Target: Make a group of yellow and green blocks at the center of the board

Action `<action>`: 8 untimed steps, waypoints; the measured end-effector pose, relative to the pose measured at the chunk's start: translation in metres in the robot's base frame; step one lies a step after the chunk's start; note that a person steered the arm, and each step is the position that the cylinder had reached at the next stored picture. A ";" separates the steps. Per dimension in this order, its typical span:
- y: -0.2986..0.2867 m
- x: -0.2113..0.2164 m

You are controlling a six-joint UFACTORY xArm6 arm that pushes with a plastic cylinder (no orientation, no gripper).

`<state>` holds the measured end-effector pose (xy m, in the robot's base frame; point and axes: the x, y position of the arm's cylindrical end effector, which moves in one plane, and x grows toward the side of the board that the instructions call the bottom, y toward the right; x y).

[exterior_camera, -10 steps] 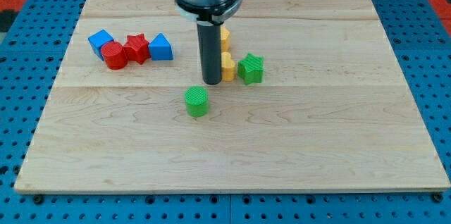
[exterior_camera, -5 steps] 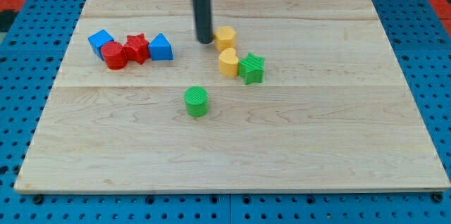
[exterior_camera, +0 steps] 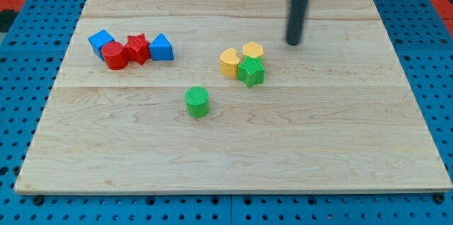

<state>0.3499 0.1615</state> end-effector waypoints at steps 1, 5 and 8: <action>0.014 0.102; -0.200 0.125; -0.270 0.120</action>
<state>0.4704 -0.1089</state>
